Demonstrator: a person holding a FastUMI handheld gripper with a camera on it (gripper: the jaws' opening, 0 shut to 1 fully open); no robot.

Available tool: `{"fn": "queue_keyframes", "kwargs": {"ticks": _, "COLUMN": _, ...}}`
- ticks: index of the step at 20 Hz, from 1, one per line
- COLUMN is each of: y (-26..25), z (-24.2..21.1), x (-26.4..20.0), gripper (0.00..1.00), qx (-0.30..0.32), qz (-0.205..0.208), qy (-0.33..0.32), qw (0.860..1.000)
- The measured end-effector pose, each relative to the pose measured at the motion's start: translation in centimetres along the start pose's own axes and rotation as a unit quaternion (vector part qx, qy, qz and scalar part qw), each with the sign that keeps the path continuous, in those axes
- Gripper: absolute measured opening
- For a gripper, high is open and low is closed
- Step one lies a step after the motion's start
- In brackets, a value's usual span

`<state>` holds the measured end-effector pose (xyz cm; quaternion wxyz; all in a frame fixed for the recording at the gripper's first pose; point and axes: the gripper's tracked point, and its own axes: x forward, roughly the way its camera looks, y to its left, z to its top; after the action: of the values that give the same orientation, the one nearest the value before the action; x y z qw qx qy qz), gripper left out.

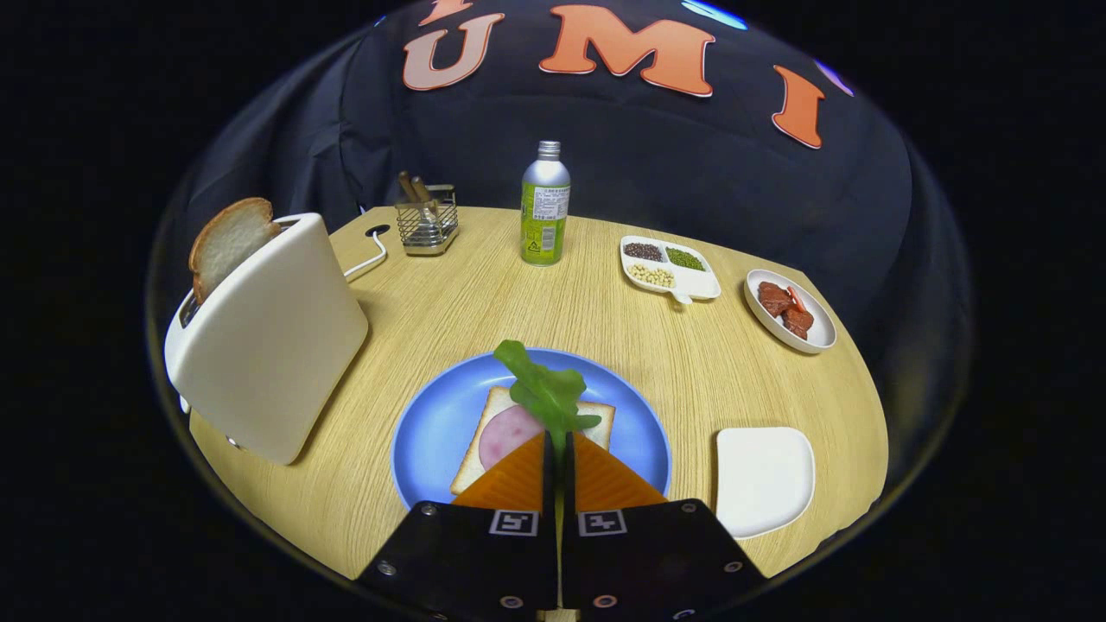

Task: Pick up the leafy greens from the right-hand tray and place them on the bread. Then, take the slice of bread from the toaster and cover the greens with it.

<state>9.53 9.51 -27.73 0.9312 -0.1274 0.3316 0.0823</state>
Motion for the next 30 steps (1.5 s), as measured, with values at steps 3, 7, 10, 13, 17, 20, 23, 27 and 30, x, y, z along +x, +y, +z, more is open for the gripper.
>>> {"fn": "queue_keyframes", "kwargs": {"ticks": 3, "y": 0.2, "z": -0.8, "x": 0.5, "gripper": 0.10, "qx": -0.017, "qz": -0.005, "qy": 0.014, "qw": 1.000}}
{"fn": "queue_keyframes", "kwargs": {"ticks": 7, "y": 1.0, "z": -1.4, "x": 0.5, "gripper": 0.19, "qx": -0.024, "qz": -0.002, "qy": 0.016, "qw": 1.000}}
{"fn": "queue_keyframes", "kwargs": {"ticks": 10, "y": 0.9, "z": -1.0, "x": -0.1, "gripper": 0.44, "qx": -0.020, "qz": -0.003, "qy": 0.003, "qw": 1.000}}
{"fn": "queue_keyframes", "kwargs": {"ticks": 13, "y": 0.5, "z": -0.1, "x": -0.8, "gripper": 0.76, "qx": -0.001, "qz": -0.010, "qy": -0.011, "qw": 1.000}}
{"fn": "queue_keyframes", "kwargs": {"ticks": 17, "y": -0.2, "z": 0.6, "x": -2.2, "gripper": 0.99, "qx": 0.022, "qz": -0.024, "qy": -0.017, "qw": 0.999}}
{"fn": "queue_keyframes", "kwargs": {"ticks": 20, "y": -0.5, "z": 2.1, "x": -3.9, "gripper": 0.99, "qx": 0.039, "qz": -0.031, "qy": -0.037, "qw": 0.998}}
{"fn": "queue_keyframes", "kwargs": {"ticks": 23, "y": -0.4, "z": 4.1, "x": -5.7, "gripper": 0.99, "qx": 0.049, "qz": -0.034, "qy": -0.053, "qw": 0.997}}
{"fn": "queue_keyframes", "kwargs": {"ticks": 27, "y": 0.3, "z": 6.6, "x": -7.6, "gripper": 0.99, "qx": 0.034, "qz": -0.041, "qy": -0.074, "qw": 0.996}}
{"fn": "queue_keyframes", "kwargs": {"ticks": 30, "y": 1.7, "z": 8.1, "x": -9.3, "gripper": 0.99, "qx": 0.037, "qz": -0.035, "qy": -0.083, "qw": 0.995}}
